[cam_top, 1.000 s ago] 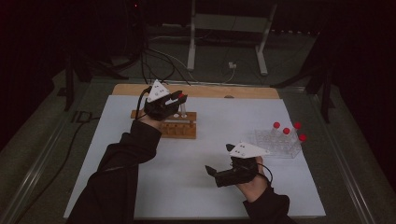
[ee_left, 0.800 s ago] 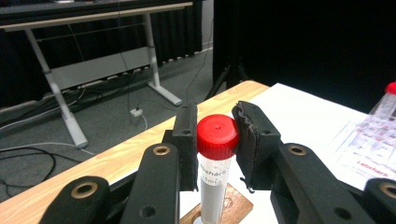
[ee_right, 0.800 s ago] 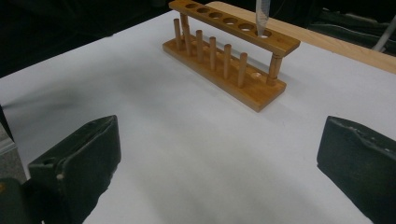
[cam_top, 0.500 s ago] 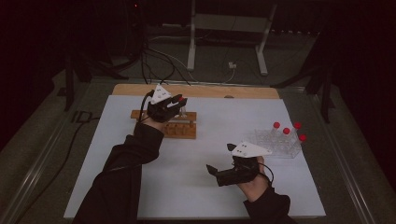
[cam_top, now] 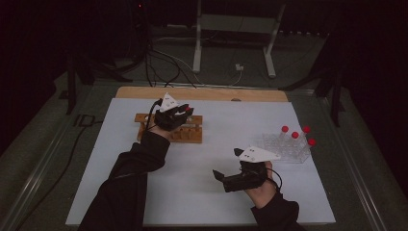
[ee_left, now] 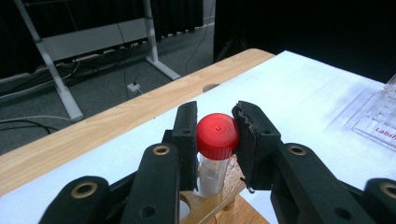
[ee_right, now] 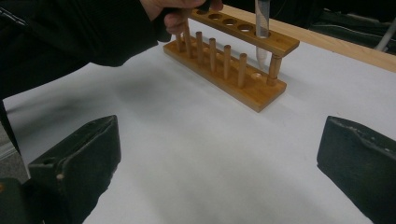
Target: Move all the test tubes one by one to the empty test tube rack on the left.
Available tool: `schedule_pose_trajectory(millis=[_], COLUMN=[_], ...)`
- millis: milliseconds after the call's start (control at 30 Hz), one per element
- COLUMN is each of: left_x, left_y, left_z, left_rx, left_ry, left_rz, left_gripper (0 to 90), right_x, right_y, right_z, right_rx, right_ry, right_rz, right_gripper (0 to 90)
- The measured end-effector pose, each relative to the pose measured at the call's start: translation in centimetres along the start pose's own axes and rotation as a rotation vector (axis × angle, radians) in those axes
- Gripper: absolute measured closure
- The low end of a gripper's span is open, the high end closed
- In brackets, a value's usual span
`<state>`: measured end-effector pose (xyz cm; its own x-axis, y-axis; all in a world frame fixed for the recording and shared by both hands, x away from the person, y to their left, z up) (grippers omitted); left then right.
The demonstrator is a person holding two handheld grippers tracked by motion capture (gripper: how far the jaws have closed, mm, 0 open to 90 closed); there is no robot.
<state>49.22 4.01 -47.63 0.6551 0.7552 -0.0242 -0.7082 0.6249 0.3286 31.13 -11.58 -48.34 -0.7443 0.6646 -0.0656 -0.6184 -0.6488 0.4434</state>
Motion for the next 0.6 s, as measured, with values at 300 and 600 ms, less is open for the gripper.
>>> schedule_pose_trajectory(millis=[300,600], left_x=[-0.08,-0.06], left_y=[-0.64,-0.58], left_z=[-0.82,-0.78], left_rx=[0.050,0.069], left_ry=[-0.025,-0.010], left_rz=[0.012,0.006], left_gripper=[71.5,70.8], right_x=[-0.05,-0.18], right_y=[0.01,0.24], right_z=[-0.03,0.19], right_rx=[0.002,-0.009], right_ry=[-0.004,-0.003], right_rz=[0.003,0.002], right_gripper=[0.0,0.0])
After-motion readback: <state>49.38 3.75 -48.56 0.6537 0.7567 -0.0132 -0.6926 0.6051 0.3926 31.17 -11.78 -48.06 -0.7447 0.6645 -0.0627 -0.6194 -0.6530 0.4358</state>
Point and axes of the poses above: each handheld gripper's, and its own axes: y roughly backward along the jaws, z roughly out of its top, x roughly to its left, the point moved 9 cm from there along -y, roughly forward along the jaws, and after that the axes turned 5 degrees about y, right-handed, at the moved point
